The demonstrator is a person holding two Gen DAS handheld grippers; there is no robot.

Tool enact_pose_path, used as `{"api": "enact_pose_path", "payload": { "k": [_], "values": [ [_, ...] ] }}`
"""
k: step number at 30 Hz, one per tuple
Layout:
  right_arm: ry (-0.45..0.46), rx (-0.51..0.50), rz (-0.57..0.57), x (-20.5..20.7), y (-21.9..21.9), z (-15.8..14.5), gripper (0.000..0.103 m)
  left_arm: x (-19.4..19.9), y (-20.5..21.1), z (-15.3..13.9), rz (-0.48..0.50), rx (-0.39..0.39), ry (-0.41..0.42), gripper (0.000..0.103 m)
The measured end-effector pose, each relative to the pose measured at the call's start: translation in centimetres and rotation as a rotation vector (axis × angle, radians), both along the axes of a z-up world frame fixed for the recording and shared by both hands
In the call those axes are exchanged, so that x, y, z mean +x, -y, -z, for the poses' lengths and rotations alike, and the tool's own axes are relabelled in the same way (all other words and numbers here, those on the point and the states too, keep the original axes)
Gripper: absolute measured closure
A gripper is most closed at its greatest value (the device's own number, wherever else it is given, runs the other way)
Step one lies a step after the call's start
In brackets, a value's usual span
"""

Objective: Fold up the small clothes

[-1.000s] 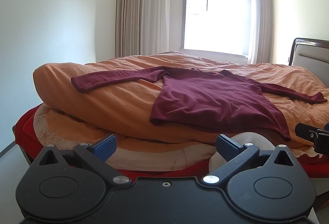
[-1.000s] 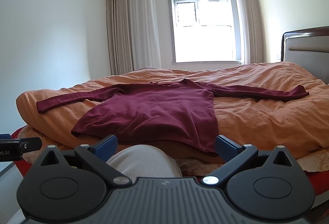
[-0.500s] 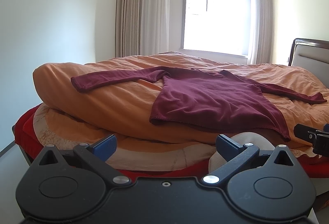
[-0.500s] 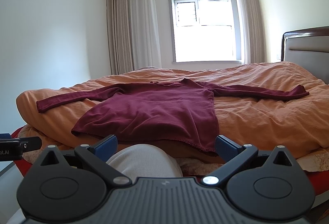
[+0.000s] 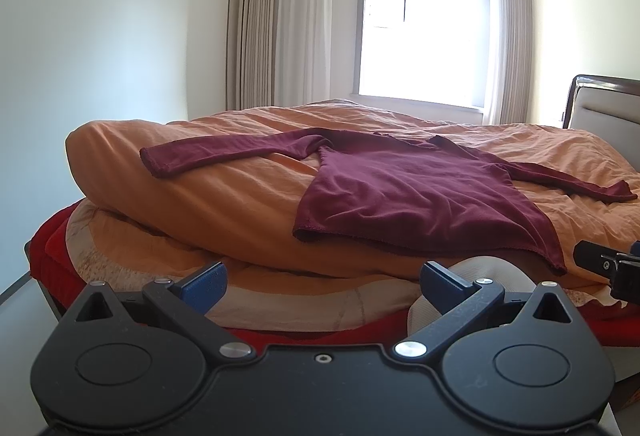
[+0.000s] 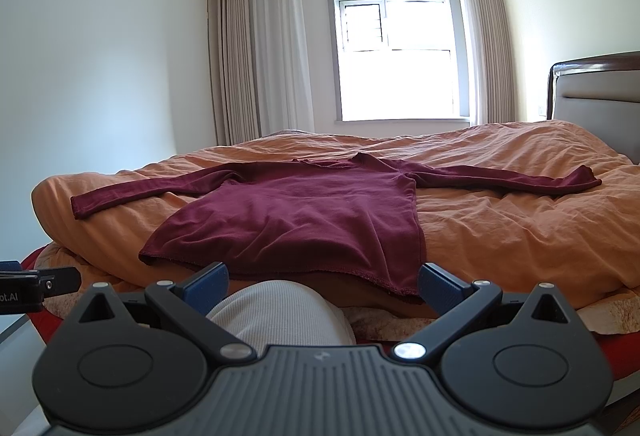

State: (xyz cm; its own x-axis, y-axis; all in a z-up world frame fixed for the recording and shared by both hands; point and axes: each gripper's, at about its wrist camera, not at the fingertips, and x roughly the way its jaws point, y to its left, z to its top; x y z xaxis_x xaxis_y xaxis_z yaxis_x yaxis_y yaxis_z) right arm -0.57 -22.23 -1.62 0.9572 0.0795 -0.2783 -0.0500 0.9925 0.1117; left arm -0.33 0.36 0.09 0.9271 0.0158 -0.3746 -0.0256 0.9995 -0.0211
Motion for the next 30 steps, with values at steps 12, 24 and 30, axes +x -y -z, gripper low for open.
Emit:
{"api": "enact_pose_path", "payload": {
  "k": [12,24,30],
  "values": [
    [0.024,0.05,-0.02,0.2,1.1,0.5,0.0,0.8,-0.1,0.3,-0.006,0.0,-0.029,0.001],
    [-0.01,0.132,0.176,6.1,11.5,2.4,0.0,10.1,1.3,-0.4,0.009,0.018,-0.111,0.001],
    [0.046,0.135,0.29,10.5,17.7,0.8,0.0,17.0,5.0,-2.3,0.098,0.074,-0.1,0.001]
  ]
}}
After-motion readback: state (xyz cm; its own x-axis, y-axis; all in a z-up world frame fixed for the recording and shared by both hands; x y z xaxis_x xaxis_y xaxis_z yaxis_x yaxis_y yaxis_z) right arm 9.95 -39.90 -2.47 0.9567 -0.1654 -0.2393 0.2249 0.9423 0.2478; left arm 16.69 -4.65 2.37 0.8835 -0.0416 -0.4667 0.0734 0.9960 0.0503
